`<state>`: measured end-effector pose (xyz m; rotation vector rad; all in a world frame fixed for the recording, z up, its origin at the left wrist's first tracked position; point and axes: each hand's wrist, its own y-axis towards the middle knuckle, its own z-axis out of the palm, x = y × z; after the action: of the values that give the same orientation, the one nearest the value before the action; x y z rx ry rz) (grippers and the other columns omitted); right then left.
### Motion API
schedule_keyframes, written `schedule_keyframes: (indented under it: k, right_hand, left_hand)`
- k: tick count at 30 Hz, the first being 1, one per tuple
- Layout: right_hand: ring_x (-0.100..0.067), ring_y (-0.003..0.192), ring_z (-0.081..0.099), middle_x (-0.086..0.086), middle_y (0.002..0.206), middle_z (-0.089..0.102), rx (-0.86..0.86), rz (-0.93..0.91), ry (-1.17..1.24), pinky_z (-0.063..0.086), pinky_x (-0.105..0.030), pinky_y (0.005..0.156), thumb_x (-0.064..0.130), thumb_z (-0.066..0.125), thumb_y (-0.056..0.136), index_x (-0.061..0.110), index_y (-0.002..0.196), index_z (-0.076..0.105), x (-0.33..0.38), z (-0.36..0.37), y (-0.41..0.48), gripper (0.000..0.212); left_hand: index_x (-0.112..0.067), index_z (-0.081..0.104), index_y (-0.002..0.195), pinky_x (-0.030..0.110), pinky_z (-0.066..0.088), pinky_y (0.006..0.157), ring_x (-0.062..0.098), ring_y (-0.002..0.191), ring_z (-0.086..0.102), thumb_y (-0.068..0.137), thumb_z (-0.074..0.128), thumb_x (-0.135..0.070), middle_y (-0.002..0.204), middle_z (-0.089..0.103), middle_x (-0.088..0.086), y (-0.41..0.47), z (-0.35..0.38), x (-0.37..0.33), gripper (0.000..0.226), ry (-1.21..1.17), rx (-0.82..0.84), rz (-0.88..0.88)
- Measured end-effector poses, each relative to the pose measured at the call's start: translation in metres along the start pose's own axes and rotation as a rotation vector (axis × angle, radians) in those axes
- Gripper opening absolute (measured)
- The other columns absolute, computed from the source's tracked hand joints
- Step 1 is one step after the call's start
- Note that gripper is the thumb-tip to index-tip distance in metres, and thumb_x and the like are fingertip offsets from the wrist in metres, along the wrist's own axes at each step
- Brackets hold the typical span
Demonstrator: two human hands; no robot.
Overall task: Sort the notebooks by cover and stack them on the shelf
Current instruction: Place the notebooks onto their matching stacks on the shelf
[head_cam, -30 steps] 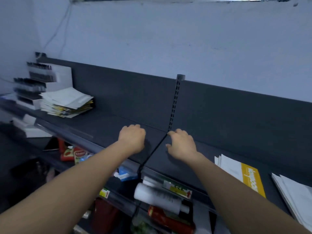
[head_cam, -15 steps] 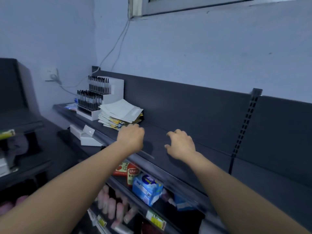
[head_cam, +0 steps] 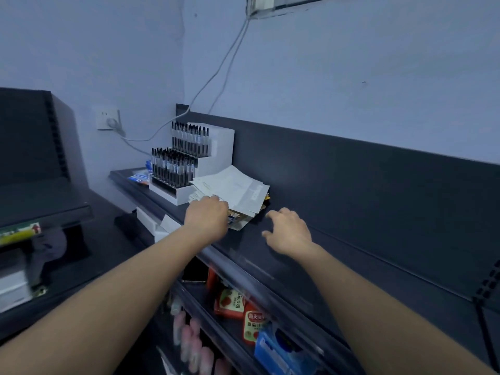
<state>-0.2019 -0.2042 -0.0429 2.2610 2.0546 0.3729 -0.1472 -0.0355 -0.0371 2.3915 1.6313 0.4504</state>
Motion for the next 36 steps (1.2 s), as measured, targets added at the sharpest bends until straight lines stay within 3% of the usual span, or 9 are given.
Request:
schedule_keyframes:
  k: [10,14,17,20,22,25,29,34,36]
  right_hand:
    - [-0.029,0.119,0.047,-0.01,0.13,0.049,0.049,0.075,0.142,0.044,-0.039,0.094,0.045,0.049,0.094,0.011,0.127,0.049,0.002,0.037,0.116,0.048]
    - [-0.029,0.115,0.053,-0.01,0.127,0.054,0.102,0.251,0.391,0.044,-0.034,0.086,0.048,0.052,0.09,0.008,0.128,0.047,0.001,0.056,0.145,0.055]
    - [-0.027,0.1,0.062,-0.006,0.115,0.065,0.12,0.395,0.781,0.054,-0.037,0.08,0.038,0.062,0.086,0.01,0.119,0.057,-0.001,0.068,0.159,0.043]
    - [-0.025,0.095,0.061,-0.004,0.103,0.064,0.076,0.547,1.143,0.053,-0.036,0.072,0.015,0.069,0.085,0.012,0.092,0.055,0.0,0.067,0.166,0.015]
    - [-0.025,0.093,0.058,-0.003,0.091,0.059,0.034,0.594,1.2,0.051,-0.037,0.076,0.007,0.068,0.085,0.013,0.081,0.049,0.0,0.062,0.171,0.02]
    - [-0.028,0.096,0.063,-0.01,0.101,0.065,0.04,0.634,1.209,0.055,-0.04,0.077,0.005,0.067,0.084,0.005,0.1,0.059,0.001,0.061,0.179,0.018]
    - [-0.029,0.093,0.062,-0.005,0.086,0.061,0.006,0.675,1.146,0.054,-0.042,0.085,0.008,0.064,0.085,0.014,0.074,0.05,0.004,0.064,0.181,0.019]
    - [-0.031,0.091,0.062,-0.011,0.091,0.061,-0.054,0.714,1.157,0.055,-0.041,0.084,0.008,0.054,0.089,0.003,0.088,0.057,0.005,0.057,0.18,0.006]
    - [-0.027,0.083,0.06,-0.01,0.088,0.059,-0.037,0.726,1.159,0.053,-0.033,0.07,0.009,0.05,0.092,0.004,0.096,0.054,0.005,0.053,0.179,0.007]
  left_hand:
    - [-0.008,0.053,0.121,0.039,0.042,0.089,0.03,0.114,0.051,0.099,0.042,-0.035,0.121,0.053,0.012,0.102,0.037,0.034,0.037,-0.01,0.043,-0.052]
    - [-0.012,0.049,0.128,0.044,0.034,0.101,0.028,0.125,0.045,0.097,0.034,-0.055,0.131,0.052,0.009,0.131,0.058,0.039,0.056,-0.019,0.132,-0.143]
    - [-0.014,0.052,0.127,0.048,0.027,0.104,0.025,0.127,0.042,0.093,0.034,-0.062,0.132,0.052,0.006,0.145,0.068,0.037,0.061,0.024,0.13,-0.147]
    - [-0.015,0.059,0.121,0.044,0.03,0.099,0.028,0.121,0.044,0.089,0.044,-0.064,0.126,0.053,0.009,0.154,0.066,0.036,0.06,0.01,0.087,-0.124]
    - [-0.015,0.06,0.116,0.04,0.032,0.096,0.029,0.118,0.046,0.084,0.055,-0.062,0.123,0.053,0.01,0.161,0.062,0.039,0.056,-0.111,0.109,-0.148]
    - [-0.015,0.06,0.103,0.035,0.036,0.089,0.029,0.111,0.052,0.08,0.067,-0.046,0.116,0.057,0.009,0.168,0.059,0.044,0.039,-0.273,0.152,-0.191]
    - [-0.018,0.046,0.07,0.033,0.034,0.08,0.028,0.103,0.057,0.081,0.068,-0.038,0.105,0.065,0.006,0.171,0.063,0.046,0.032,-0.412,0.225,-0.212]
    - [-0.005,0.061,0.082,0.028,0.04,0.061,0.029,0.077,0.062,0.09,0.058,-0.043,0.081,0.063,0.01,0.175,0.061,0.05,0.039,-0.731,0.259,-0.217]
    - [-0.006,0.056,0.078,0.027,0.032,0.051,0.021,0.062,0.05,0.092,0.055,-0.046,0.071,0.054,0.006,0.175,0.058,0.05,0.042,-0.9,0.265,-0.254]
